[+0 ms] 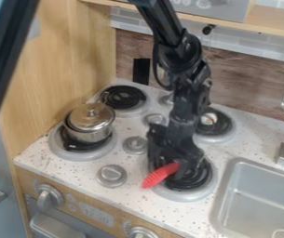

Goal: Picked a red spoon and placed it on the right side of a silk

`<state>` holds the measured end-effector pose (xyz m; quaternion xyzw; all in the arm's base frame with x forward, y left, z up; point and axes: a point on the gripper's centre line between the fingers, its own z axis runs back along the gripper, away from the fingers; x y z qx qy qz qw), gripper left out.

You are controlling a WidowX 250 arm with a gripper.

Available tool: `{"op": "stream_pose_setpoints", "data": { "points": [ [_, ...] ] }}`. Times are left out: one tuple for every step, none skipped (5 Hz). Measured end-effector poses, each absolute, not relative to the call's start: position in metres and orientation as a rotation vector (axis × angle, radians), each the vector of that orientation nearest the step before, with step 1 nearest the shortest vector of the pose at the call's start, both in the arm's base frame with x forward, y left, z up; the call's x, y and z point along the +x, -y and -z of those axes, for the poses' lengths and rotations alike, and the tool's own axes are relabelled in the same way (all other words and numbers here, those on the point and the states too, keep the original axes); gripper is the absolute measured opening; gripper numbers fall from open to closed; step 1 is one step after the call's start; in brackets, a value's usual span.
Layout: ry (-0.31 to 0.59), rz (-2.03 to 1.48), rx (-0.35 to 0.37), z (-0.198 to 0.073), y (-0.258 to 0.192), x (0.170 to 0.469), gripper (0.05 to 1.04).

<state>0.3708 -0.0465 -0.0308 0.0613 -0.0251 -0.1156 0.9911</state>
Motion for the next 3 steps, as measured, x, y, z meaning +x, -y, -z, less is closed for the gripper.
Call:
{"op": "stream_pose_setpoints", "data": {
  "points": [
    [0.117,0.202,0.093,-0.006,0.047,0.371,1.003],
    [0.1,0.183,0.037,-0.012,0.046,0.365,0.999],
    [0.047,0.178,-0.02,-0.012,0.041,0.359,0.999]
  ]
}}
